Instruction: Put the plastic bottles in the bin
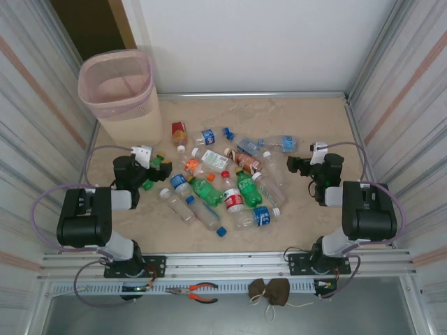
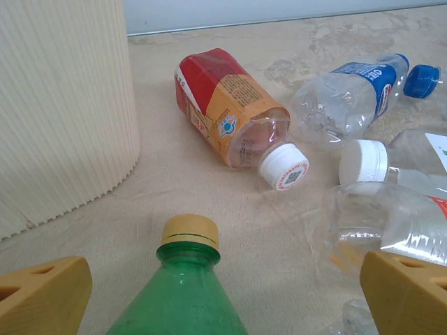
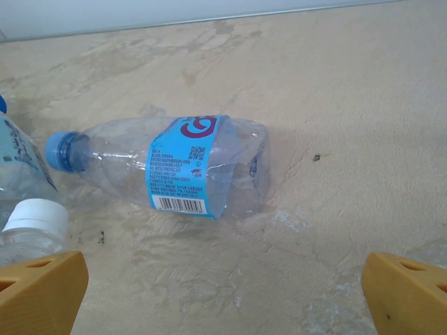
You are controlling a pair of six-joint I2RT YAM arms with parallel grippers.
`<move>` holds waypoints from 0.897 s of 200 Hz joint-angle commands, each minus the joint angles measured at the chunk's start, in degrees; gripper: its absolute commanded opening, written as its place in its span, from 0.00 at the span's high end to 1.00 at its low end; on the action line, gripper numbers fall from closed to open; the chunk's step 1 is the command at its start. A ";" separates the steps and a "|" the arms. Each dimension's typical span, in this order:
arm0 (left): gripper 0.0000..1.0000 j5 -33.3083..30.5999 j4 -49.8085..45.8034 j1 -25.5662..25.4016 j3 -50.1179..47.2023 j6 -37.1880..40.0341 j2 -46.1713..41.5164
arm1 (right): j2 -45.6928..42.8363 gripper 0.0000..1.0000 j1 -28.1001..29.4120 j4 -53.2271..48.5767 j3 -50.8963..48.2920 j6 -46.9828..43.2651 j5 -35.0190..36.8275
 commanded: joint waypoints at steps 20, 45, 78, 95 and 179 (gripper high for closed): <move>0.01 1.32 1.34 0.27 -0.18 1.03 -0.30 | 0.10 0.01 -0.18 1.27 -0.61 -0.88 -1.04; 0.01 1.36 1.41 0.27 -0.26 1.04 -0.43 | 0.00 0.01 -0.19 1.29 -0.61 -0.88 -0.95; 0.01 1.35 1.36 0.27 -0.19 1.08 -0.39 | 0.04 0.01 -0.16 1.36 -0.64 -0.90 -0.96; 0.01 1.34 1.47 0.35 -0.18 1.07 -0.39 | 0.06 0.01 -0.18 1.36 -0.64 -0.88 -0.91; 0.01 1.38 1.42 0.29 -0.13 1.02 -0.36 | 0.26 0.01 -0.85 1.36 -0.46 -0.37 -1.75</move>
